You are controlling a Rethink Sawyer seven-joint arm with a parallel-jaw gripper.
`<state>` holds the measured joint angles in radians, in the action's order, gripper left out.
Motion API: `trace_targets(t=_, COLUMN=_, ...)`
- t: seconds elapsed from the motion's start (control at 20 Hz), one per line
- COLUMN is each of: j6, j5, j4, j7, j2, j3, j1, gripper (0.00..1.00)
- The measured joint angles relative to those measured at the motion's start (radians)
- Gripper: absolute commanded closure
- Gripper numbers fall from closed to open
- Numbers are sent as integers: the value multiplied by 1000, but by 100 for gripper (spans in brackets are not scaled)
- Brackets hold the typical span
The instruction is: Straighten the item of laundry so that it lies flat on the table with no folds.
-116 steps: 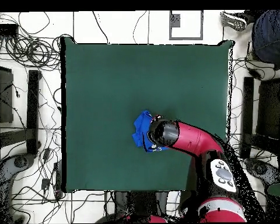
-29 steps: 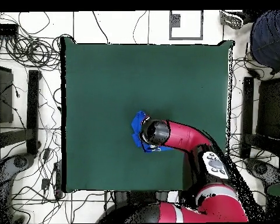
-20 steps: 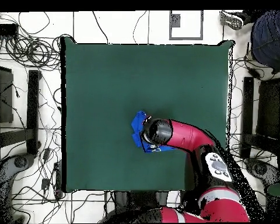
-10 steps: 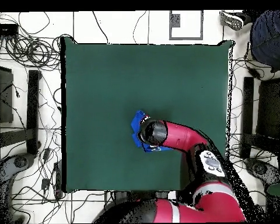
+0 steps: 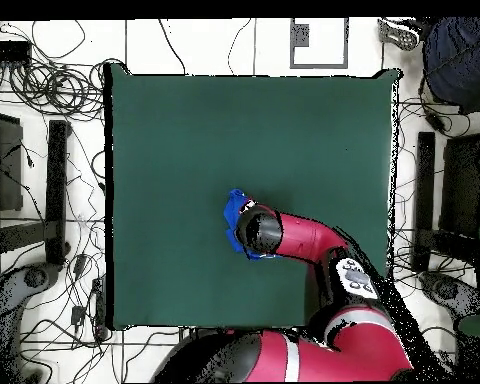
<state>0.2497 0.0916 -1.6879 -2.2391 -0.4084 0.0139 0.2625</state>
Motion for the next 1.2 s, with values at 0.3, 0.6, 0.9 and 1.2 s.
trace_targets(t=0.3, j6=1, j5=0, j4=0, j7=0, j2=0, j3=-4, j1=5, gripper=0)
trace_targets(t=0.6, j6=0, j5=0, j4=-3, j7=0, j2=-2, j3=-8, j1=10, gripper=0)
trace_targets(t=0.9, j6=0, j5=0, j4=-12, j7=0, j2=-5, j3=-24, j1=29, gripper=0)
trace_targets(t=1.2, j6=-1, j5=0, j4=-22, j7=0, j2=-9, j3=-42, j1=50, gripper=0)
